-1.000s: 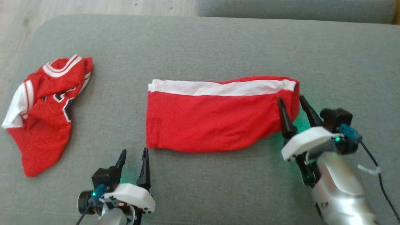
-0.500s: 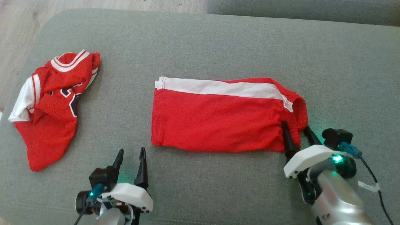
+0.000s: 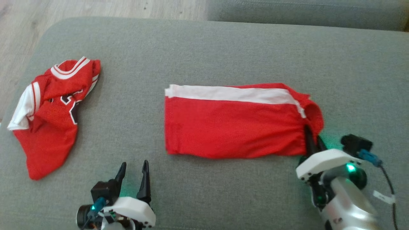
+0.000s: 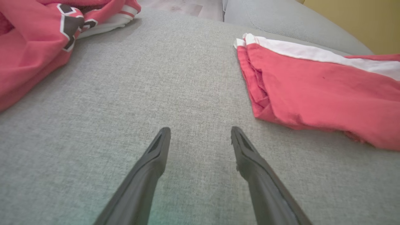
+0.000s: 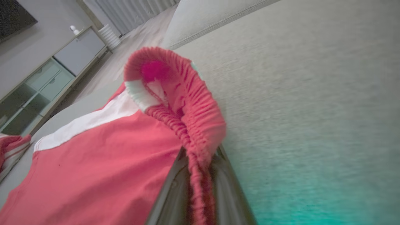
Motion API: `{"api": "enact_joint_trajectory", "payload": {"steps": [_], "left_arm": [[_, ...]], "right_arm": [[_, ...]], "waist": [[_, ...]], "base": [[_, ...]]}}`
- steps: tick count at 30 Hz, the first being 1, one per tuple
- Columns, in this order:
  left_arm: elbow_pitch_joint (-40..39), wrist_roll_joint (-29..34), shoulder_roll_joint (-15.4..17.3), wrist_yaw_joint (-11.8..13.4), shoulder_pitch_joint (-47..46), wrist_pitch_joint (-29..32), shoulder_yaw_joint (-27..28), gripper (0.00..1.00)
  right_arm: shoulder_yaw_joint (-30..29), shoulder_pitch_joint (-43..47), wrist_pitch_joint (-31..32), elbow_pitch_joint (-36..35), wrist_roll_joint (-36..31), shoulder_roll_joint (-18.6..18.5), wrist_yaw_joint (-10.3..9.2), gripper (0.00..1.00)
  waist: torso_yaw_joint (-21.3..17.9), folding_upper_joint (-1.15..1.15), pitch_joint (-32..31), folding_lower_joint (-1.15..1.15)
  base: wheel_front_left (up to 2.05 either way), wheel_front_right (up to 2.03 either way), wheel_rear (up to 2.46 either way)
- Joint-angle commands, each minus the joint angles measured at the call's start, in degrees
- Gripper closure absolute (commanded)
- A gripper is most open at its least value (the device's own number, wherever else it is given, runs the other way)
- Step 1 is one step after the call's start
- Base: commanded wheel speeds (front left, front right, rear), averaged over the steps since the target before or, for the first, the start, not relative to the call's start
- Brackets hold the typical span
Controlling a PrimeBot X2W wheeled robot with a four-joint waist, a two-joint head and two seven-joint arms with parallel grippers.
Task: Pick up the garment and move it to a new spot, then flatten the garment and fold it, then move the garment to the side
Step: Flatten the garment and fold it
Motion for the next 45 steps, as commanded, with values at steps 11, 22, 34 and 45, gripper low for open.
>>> {"api": "enact_joint_trajectory", "payload": {"steps": [11, 22, 34, 45], "left_arm": [[-1.4, -0.5, 0.4, -0.2, 2.5, -0.3, 1.3, 0.0], [-0.4, -2.8, 0.4, 0.0, 3.1, -0.3, -3.7, 0.0], [0.3, -2.3, 0.4, 0.2, 3.1, -0.3, -4.2, 0.0], [-7.7, 2.7, 0.4, 1.2, 3.0, -0.3, 0.3, 0.0]], "right_arm": [[-1.0, 1.7, -0.2, -10.4, -0.9, -2.2, -0.04, 1.0], [17.1, -0.8, 4.2, -16.9, 7.6, -0.2, -0.04, 1.0], [26.4, -4.1, 1.7, -10.4, 13.7, 0.0, -0.04, 0.0], [16.0, -1.7, -0.2, -12.6, 3.5, -0.3, -0.04, 0.0]], "waist": [[-2.2, 0.0, -3.1, 0.0], [5.8, 0.0, -5.0, 0.0], [13.9, 0.0, -4.9, 0.0], [5.6, 0.0, -5.7, 0.0]], "base": [[0.0, 0.0, 0.0], [0.0, 0.0, 0.0], [0.0, 0.0, 0.0], [0.0, 0.0, 0.0]]}}
